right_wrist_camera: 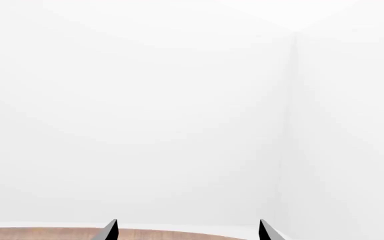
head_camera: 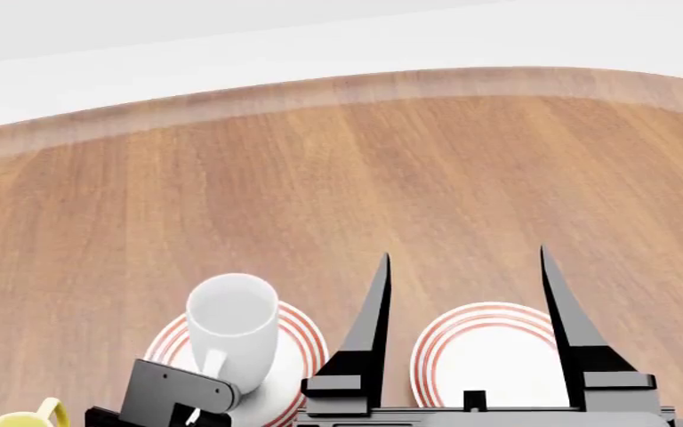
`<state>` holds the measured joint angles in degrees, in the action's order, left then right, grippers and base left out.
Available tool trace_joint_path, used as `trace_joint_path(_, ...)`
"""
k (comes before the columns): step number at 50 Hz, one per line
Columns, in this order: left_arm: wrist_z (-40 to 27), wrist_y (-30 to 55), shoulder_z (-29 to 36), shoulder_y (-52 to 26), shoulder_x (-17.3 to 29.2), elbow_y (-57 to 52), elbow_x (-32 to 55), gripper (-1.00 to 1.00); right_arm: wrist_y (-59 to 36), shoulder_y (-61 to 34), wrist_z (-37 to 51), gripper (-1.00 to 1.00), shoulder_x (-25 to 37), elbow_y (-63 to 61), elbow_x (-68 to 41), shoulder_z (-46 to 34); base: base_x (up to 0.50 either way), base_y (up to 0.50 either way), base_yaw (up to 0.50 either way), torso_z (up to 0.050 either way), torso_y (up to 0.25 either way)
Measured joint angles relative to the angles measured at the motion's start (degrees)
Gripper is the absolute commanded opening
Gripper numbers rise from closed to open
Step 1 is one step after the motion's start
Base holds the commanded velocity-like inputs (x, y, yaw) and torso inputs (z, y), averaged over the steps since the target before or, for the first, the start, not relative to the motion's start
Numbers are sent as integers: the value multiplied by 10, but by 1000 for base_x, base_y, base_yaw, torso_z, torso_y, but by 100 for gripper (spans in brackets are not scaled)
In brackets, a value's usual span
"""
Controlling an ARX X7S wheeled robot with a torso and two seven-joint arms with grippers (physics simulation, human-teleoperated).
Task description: Put the white mug on the left plate.
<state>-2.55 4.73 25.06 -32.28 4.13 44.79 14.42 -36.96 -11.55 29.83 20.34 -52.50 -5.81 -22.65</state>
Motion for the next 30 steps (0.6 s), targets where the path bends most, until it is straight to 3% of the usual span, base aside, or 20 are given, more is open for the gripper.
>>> trace_joint_path(20, 0, -8, 10, -6, -1, 22, 7, -100, 1, -1, 2, 100, 2, -1, -3, -1, 0, 0, 0, 0, 0)
trace_joint_path(21, 0, -9, 11, -6, -2, 23, 8, 100, 1, -1, 3, 100, 2, -1, -4, -1, 0, 0, 0, 0, 0)
trace_joint_path(30, -3, -8, 15, -8, -1, 21, 12, 100, 2, -2, 3, 100, 4, -1, -5, -1, 0, 0, 0, 0, 0)
